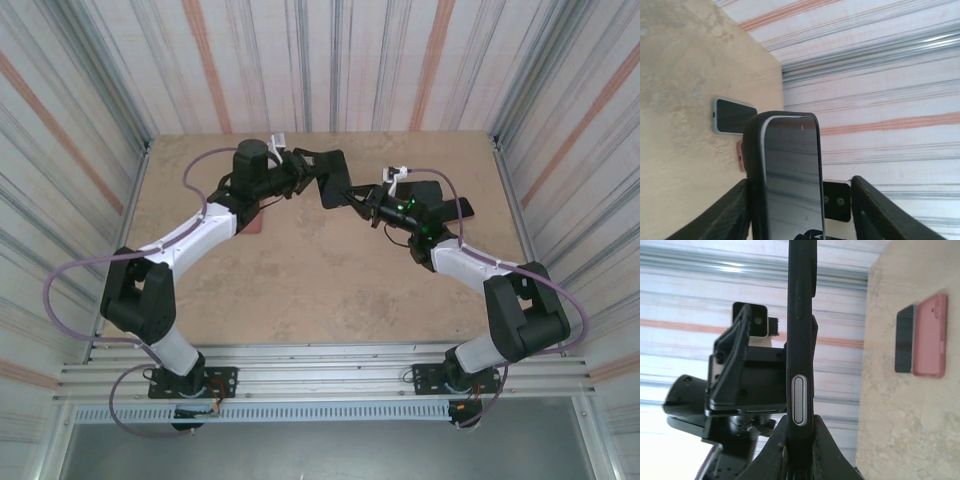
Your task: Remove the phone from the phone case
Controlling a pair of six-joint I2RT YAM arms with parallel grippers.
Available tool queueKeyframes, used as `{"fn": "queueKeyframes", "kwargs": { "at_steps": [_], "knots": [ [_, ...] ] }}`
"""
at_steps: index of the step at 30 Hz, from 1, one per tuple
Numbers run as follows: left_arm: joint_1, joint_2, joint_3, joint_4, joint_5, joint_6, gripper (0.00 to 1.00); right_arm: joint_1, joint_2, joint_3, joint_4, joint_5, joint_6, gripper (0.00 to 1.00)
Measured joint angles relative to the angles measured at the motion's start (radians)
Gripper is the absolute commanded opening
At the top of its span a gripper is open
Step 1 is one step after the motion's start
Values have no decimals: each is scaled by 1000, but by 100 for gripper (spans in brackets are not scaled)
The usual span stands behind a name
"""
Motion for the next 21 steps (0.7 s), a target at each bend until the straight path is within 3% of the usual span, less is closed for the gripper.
{"fn": "queueKeyframes", "kwargs": {
  "at_steps": [3, 12, 21],
  "knots": [
    [12, 25, 5, 42, 41, -5, 42, -2, 0, -3, 20, 3, 36, 0],
    [20, 112, 53, 130, 115, -40, 35, -2, 0, -6, 52, -14, 93, 0],
    [33, 122, 64, 153, 147, -70, 16, -8, 0, -6, 84, -23, 111, 0]
  ]
}}
